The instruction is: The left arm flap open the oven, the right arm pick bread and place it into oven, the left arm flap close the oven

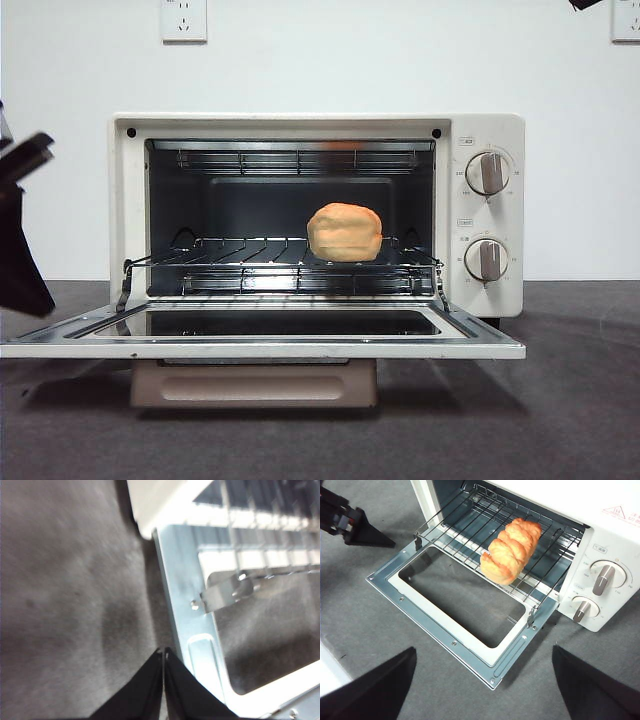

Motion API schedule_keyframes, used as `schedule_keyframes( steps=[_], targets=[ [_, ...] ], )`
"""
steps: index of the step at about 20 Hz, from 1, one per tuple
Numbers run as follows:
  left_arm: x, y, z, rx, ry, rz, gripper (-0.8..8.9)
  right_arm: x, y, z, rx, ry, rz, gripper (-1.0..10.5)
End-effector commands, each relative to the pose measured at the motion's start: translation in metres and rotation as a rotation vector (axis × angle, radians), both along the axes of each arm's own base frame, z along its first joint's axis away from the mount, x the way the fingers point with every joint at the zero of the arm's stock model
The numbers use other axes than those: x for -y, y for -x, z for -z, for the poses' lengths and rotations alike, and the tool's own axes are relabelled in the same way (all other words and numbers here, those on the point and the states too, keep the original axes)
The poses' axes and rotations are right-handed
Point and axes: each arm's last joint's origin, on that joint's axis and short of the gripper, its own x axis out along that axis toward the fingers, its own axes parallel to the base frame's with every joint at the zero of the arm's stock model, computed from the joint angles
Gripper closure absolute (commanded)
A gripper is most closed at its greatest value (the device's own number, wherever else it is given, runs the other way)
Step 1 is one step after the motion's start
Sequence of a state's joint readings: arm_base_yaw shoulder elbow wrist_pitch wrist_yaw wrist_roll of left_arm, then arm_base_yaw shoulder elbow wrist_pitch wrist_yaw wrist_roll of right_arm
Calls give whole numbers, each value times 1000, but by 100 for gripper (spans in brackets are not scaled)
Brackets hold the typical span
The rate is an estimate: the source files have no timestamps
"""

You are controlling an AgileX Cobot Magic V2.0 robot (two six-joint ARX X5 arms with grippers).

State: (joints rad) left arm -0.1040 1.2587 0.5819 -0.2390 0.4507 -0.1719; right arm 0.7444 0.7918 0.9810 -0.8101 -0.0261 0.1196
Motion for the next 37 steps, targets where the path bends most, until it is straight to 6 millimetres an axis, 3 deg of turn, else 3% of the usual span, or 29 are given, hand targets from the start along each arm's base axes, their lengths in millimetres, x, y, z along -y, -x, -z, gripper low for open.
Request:
schedule_keyframes(
  steps=[1,9,20,37],
  targets=[
    [2,-6,11,-31,9,18,799,-1,0,-5,16,-7,-9,514],
    [4,-12,34,-115,37,67,799,-1,0,-5,12,-12,-5,514],
    [8,-11,31,-124,220,177,799,-1,0,-5,11,-14,-3,514],
    [-8,-29,-13,186,355,75,798,-1,0,-5,-4,-33,14,514]
  ],
)
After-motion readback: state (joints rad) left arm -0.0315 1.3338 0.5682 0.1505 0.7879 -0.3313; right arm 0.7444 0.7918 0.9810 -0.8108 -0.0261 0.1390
